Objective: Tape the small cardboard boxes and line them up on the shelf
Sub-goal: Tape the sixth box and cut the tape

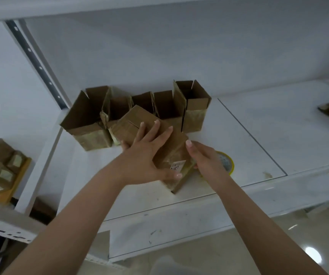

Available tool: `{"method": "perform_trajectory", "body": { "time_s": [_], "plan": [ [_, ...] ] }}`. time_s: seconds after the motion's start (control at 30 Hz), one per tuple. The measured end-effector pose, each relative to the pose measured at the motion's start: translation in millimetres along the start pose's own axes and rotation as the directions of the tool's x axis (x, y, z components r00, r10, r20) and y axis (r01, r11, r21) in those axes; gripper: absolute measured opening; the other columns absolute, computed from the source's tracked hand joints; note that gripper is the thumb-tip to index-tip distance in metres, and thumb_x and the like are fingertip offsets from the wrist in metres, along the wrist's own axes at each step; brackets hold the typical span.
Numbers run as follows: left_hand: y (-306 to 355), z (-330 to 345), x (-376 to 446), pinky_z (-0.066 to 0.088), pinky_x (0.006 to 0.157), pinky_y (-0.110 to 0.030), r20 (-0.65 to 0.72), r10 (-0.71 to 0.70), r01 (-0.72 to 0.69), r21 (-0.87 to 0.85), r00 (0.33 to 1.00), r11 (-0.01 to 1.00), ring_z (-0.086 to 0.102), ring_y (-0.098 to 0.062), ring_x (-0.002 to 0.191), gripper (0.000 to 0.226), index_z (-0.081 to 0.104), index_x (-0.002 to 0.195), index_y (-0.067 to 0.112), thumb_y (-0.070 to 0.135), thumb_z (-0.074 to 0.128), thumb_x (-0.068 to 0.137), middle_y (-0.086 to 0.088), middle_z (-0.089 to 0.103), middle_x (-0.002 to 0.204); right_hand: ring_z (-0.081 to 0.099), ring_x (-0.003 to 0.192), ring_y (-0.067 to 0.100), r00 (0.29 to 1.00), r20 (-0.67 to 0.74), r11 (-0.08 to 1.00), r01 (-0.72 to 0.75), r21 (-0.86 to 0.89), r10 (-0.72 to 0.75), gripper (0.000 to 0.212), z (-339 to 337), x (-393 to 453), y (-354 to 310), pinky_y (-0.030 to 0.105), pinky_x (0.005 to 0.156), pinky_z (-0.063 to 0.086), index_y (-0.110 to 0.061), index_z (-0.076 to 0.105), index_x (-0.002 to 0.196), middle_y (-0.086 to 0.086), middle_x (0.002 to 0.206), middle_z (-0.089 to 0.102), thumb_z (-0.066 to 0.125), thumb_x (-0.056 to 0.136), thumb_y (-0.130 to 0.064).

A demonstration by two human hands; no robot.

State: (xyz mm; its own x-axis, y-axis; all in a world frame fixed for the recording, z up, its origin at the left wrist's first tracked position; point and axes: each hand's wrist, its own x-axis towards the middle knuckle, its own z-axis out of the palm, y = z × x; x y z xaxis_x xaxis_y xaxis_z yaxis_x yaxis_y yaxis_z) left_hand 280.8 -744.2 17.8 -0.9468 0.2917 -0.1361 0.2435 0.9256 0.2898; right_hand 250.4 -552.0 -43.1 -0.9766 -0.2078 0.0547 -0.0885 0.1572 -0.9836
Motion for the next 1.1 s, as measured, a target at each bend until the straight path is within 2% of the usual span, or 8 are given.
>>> {"method": "perform_trajectory", "body": {
  "time_s": [0.2, 0.3, 0.37, 0.5, 0.67, 0.83, 0.97, 1.1],
  "plan": [
    [-9, 2, -1, 0.012, 0.115, -0.066, -0.138, 0.123, -0.146, -0.174, 0.983, 0.974, -0.010, -0.012, 0.150, 0.068, 0.029, 0.148, 0.044, 0.061, 0.051, 0.086, 0.023, 0.015, 0.158, 0.066, 0.076, 0.019, 0.985, -0.040, 0.978, 0.160, -0.135, -0.166, 0.048, 7, -20, 6, 0.040, 0.072, 0.053, -0.017, 0.068, 0.081, 0.003, 0.076, 0.071, 0.051, 0.090, -0.061],
    [-10, 11, -5, 0.014, 0.116, -0.064, -0.153, 0.202, -0.229, -0.184, 0.967, 0.956, -0.009, -0.011, 0.150, 0.066, 0.027, 0.146, 0.042, 0.061, 0.046, 0.085, 0.022, 0.018, 0.156, 0.065, 0.075, 0.014, 0.993, -0.119, 0.999, 0.024, 0.035, -0.020, 0.054, -4, -21, 14, 0.026, 0.070, 0.050, -0.008, 0.072, 0.085, 0.008, 0.078, 0.071, 0.047, 0.094, -0.054],
    [-9, 16, -4, 0.012, 0.117, -0.064, -0.191, 0.265, -0.299, -0.185, 0.945, 0.936, -0.005, -0.011, 0.151, 0.061, 0.029, 0.144, 0.038, 0.057, 0.049, 0.090, 0.018, 0.023, 0.156, 0.066, 0.086, 0.020, 0.973, -0.230, 0.978, -0.063, -0.197, 0.016, 0.042, -20, -11, 25, 0.032, 0.078, 0.050, -0.010, 0.072, 0.087, 0.005, 0.082, 0.071, 0.047, 0.099, -0.042],
    [-9, 14, 2, 0.004, 0.116, -0.065, -0.197, 0.265, -0.301, -0.182, 0.944, 0.936, 0.001, -0.004, 0.150, 0.057, 0.035, 0.144, 0.035, 0.051, 0.049, 0.091, 0.018, 0.027, 0.156, 0.055, 0.111, 0.030, 0.978, -0.065, 0.478, -0.154, -0.865, 0.196, 0.032, -50, 2, 48, 0.033, 0.087, 0.037, -0.020, 0.065, 0.105, 0.006, 0.106, 0.066, 0.046, 0.088, -0.039],
    [-7, 12, 5, 0.001, 0.118, -0.062, -0.188, 0.232, -0.268, -0.197, 0.954, 0.943, 0.003, -0.002, 0.149, 0.056, 0.037, 0.144, 0.038, 0.047, 0.051, 0.090, 0.021, 0.025, 0.155, 0.038, 0.133, 0.018, 0.976, -0.021, 0.183, -0.062, -0.981, 0.217, 0.032, -52, -3, 80, 0.039, 0.111, 0.020, -0.030, 0.059, 0.121, -0.004, 0.124, 0.061, 0.054, 0.092, -0.041],
    [-4, 6, 4, -0.006, 0.118, -0.060, -0.173, 0.189, -0.225, -0.219, 0.967, 0.950, 0.007, -0.003, 0.149, 0.055, 0.042, 0.142, 0.038, 0.042, 0.061, 0.091, 0.022, 0.028, 0.152, 0.061, 0.102, 0.020, 0.987, -0.155, 0.335, -0.132, -0.933, -0.044, 0.014, -64, -2, 49, 0.035, 0.106, 0.021, -0.028, 0.065, 0.096, -0.003, 0.093, 0.068, 0.059, 0.091, -0.039],
    [8, -2, 7, 0.029, 0.116, -0.052, -0.247, 0.108, -0.198, -0.375, 0.963, 0.906, 0.035, -0.009, 0.142, 0.072, 0.045, 0.144, 0.030, 0.062, 0.062, 0.081, 0.011, 0.049, 0.145, 0.051, 0.060, 0.022, 0.973, -0.118, 0.765, 0.079, -0.640, -0.199, 0.031, -79, -1, -15, 0.031, 0.060, 0.034, -0.013, 0.052, 0.064, -0.004, 0.055, 0.046, 0.072, 0.085, -0.025],
    [31, -13, 15, 0.034, 0.111, -0.027, -0.373, 0.015, -0.230, -0.542, 0.928, 0.808, 0.034, -0.008, 0.141, 0.097, 0.025, 0.153, 0.029, 0.066, 0.062, 0.072, 0.007, 0.037, 0.155, 0.049, 0.054, 0.004, 0.969, -0.002, 0.908, 0.231, -0.349, -0.248, 0.016, -65, -12, -63, 0.022, 0.055, 0.042, -0.021, 0.066, 0.073, -0.013, 0.056, 0.055, 0.073, 0.086, -0.017]
  ]
}}
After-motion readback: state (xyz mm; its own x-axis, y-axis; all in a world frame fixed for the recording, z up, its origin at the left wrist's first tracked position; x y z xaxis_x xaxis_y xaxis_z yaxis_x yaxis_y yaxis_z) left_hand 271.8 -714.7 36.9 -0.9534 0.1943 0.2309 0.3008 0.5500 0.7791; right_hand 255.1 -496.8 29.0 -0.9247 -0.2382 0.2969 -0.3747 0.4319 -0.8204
